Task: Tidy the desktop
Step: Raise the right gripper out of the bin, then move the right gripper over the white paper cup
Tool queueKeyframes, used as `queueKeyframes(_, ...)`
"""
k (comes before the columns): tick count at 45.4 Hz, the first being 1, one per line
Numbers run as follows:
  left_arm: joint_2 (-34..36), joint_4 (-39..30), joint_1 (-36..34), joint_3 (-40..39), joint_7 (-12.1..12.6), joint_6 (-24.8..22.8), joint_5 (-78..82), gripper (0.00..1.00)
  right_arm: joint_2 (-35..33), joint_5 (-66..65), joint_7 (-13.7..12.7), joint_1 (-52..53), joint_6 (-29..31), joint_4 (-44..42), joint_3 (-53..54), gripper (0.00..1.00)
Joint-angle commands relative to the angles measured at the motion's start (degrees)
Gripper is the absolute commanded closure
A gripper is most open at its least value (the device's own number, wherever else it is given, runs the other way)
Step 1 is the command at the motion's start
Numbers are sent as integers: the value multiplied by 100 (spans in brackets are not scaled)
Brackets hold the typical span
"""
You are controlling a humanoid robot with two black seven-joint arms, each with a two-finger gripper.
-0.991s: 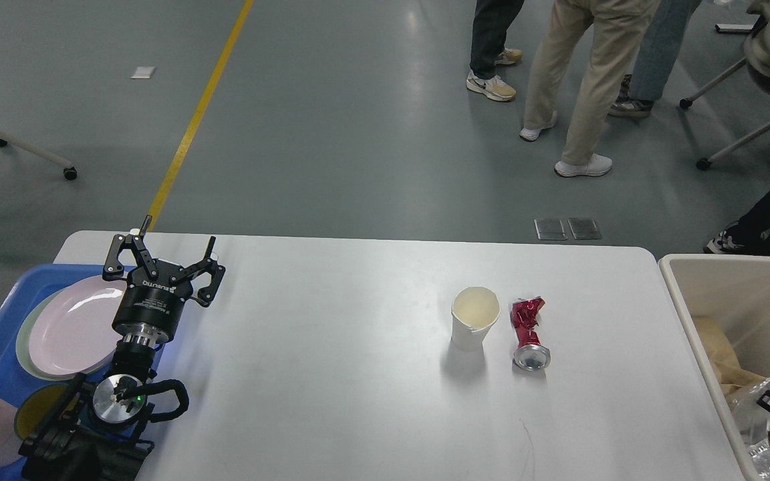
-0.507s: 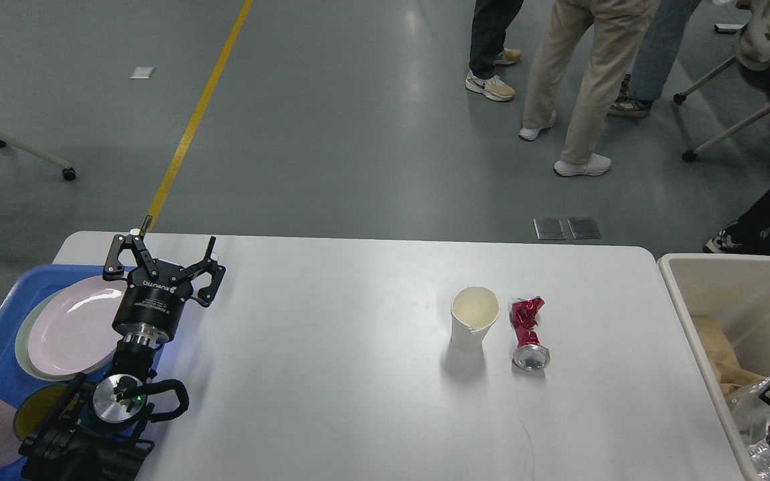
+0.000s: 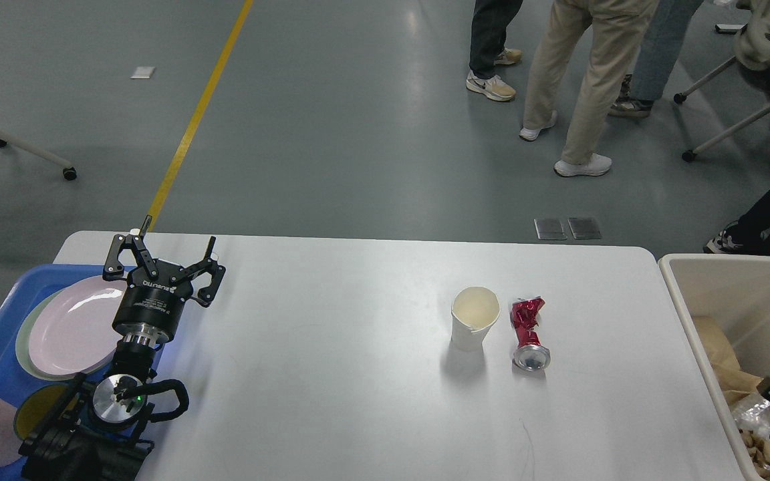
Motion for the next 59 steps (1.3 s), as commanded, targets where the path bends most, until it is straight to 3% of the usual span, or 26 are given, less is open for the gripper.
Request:
queueKeyframes(1, 0, 0, 1, -1, 0, -1, 0, 3, -110, -9, -9, 194, 44, 89, 26, 0)
queueKeyframes(9, 0, 0, 1, -1, 0, -1, 0, 3, -857, -123, -62, 1125, 430, 1300, -114, 0)
queueKeyframes(15, 0, 0, 1, -1, 0, -1, 0, 3, -1437, -588, -228, 2548, 1142, 2487, -746, 0)
queueKeyframes(22, 0, 0, 1, -1, 0, -1, 0, 3, -1578, -940, -369, 4410, 1731, 3989, -1791, 0)
queueKeyframes(31, 0, 0, 1, -1, 9, -1, 0, 3, -1350, -914, -369, 6925, 2609, 5862, -2830, 0)
queueKeyframes(45, 0, 0, 1, -1, 0, -1, 0, 3, -6, -826, -378, 9255, 5044, 6776, -2979, 0)
queueKeyframes(54, 0, 0, 1, -1, 0, 8, 0, 3, 83, -457, -387, 10837, 4940, 8252, -2900, 0)
queueKeyframes(59, 0, 0, 1, -1, 0, -1, 0, 3, 319, -387, -387, 11602, 4580, 9096, -2900, 0)
